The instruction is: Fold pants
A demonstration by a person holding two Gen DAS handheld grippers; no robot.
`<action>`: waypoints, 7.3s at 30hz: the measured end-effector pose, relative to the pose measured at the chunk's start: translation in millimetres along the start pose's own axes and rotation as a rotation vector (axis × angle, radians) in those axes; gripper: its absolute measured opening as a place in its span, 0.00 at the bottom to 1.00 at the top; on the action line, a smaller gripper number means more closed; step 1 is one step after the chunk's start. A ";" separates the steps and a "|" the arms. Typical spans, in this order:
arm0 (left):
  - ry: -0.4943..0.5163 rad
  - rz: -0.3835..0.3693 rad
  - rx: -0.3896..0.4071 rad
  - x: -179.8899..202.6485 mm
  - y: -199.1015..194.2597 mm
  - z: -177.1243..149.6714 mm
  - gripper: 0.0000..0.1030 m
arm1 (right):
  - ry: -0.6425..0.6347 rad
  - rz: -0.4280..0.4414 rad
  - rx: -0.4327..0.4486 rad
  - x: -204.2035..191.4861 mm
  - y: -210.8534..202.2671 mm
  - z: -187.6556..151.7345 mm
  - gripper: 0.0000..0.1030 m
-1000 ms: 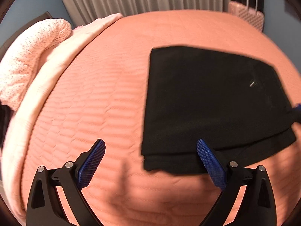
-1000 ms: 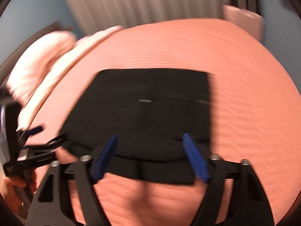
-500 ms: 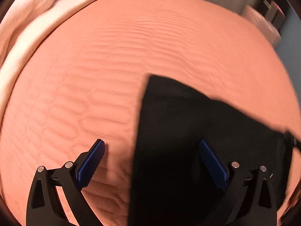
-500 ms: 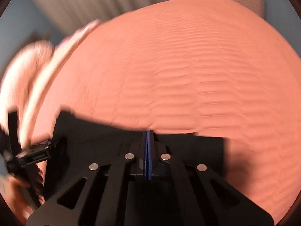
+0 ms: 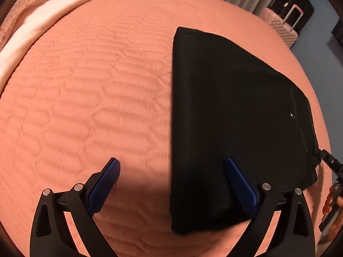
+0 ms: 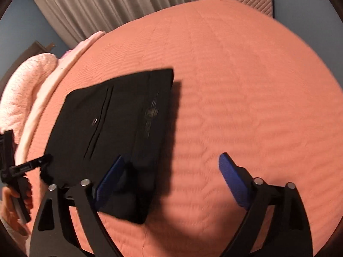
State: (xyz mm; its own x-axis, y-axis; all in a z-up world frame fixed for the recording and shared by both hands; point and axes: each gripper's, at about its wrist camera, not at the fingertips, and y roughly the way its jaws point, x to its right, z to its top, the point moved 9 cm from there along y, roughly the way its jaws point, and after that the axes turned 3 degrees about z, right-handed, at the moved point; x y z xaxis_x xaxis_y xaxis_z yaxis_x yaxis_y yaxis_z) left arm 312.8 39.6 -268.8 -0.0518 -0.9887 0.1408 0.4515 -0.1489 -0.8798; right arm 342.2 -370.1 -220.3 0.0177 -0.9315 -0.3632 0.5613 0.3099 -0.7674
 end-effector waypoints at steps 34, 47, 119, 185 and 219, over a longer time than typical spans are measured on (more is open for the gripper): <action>0.068 -0.120 -0.034 55.0 39.2 47.0 0.72 | 0.096 0.249 -0.057 -47.1 64.7 21.2 0.45; 0.153 -0.088 0.090 83.6 -42.6 50.3 0.13 | -0.123 0.185 0.029 -104.3 -15.8 23.1 0.19; 0.132 0.302 0.124 48.9 -54.1 -40.6 0.82 | -0.080 -0.199 0.029 -61.2 -78.9 -88.7 0.23; 0.171 0.286 0.294 98.0 -242.9 -114.0 0.89 | -0.165 -0.213 0.290 -172.9 -232.1 -88.6 0.81; 0.168 0.265 0.275 91.5 -232.2 -103.7 0.89 | -0.159 -0.231 0.291 -172.1 -227.2 -84.5 0.81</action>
State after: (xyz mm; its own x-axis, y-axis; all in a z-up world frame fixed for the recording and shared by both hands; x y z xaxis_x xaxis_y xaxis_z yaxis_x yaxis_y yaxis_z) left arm 110.9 -18.2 -98.7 -0.0362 -0.9847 -0.1706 0.6886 0.0992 -0.7183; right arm 141.7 -264.1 -28.1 -0.0213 -0.9952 -0.0952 0.7762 0.0435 -0.6290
